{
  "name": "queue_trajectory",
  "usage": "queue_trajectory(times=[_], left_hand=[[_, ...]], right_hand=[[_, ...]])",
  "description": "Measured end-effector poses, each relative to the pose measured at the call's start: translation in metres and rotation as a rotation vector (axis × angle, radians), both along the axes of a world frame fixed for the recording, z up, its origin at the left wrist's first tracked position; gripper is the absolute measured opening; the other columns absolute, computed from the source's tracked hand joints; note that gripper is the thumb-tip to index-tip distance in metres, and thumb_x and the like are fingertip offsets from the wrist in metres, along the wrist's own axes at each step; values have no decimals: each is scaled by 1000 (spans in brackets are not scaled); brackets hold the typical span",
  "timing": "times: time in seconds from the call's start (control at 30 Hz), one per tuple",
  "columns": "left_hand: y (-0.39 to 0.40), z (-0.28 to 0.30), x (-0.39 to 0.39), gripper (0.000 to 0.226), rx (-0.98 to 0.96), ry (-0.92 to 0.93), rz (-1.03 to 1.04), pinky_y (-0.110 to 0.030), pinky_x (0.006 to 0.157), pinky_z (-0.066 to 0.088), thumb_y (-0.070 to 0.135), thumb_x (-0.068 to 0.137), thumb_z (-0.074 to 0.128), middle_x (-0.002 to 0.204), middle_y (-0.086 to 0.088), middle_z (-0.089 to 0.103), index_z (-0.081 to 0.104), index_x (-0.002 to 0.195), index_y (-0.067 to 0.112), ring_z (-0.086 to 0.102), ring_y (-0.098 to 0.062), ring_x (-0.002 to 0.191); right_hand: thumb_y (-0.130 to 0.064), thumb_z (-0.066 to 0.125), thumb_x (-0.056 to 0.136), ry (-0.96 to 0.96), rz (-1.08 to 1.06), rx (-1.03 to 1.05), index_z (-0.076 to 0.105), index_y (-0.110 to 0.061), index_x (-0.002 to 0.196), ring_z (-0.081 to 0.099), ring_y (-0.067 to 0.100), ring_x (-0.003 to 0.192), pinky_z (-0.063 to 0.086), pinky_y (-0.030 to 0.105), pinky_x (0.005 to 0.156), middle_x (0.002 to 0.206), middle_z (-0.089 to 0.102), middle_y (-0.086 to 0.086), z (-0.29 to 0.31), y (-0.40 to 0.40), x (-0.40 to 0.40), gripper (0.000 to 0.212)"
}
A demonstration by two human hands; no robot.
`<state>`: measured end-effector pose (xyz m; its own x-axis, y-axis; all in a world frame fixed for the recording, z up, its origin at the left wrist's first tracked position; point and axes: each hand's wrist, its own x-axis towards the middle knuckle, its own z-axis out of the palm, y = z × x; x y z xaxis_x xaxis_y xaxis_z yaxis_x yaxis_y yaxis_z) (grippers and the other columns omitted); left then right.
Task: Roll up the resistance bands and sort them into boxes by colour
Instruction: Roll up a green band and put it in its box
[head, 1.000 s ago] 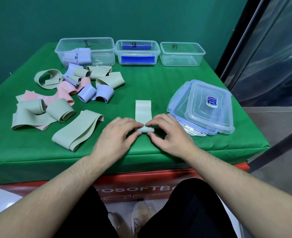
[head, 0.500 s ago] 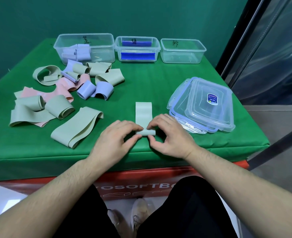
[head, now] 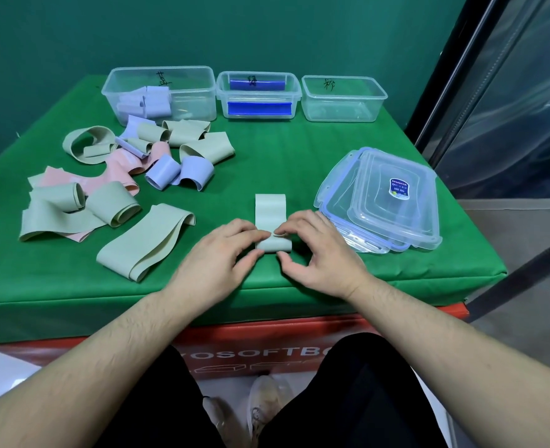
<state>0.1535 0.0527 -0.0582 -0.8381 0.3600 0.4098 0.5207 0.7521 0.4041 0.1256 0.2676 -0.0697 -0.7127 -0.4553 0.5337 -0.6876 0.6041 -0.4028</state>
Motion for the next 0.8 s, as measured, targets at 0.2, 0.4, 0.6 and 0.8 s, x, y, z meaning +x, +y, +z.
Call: queue_trajectory(times=[0.2, 0.4, 0.6, 0.8], left_hand=[[0, 3, -2, 33, 28, -46, 2, -21, 70, 39, 30, 92, 66, 115, 15, 51, 64, 125, 26, 47, -2, 71], [0, 0, -6, 24, 45, -11, 28, -9, 71, 31, 25, 88, 72, 110, 13, 59, 70, 112, 24, 46, 10, 77], [0, 2, -13, 25, 20, -24, 31, -22, 75, 43, 29, 92, 67, 111, 12, 60, 69, 116, 23, 51, -4, 79], [1, 4, -16, 27, 41, -46, 29, -27, 71, 45, 27, 92, 66, 110, 12, 57, 68, 118, 23, 51, -8, 69]], right_hand=[[-24, 69, 82, -13, -27, -5, 64, -14, 103, 53, 19, 91, 45, 39, 84, 99, 59, -4, -3, 0, -3, 23], [-27, 64, 84, -35, -43, 4, 64, -15, 105, 53, 18, 93, 45, 40, 86, 99, 59, -5, -3, -2, -4, 24], [-28, 64, 87, 5, -66, 28, 64, -19, 116, 52, 20, 99, 43, 37, 91, 110, 55, -3, -3, -1, -2, 31], [-27, 63, 89, -41, -54, 9, 65, -21, 113, 54, 18, 100, 43, 39, 91, 109, 57, -6, -3, -1, -5, 25]])
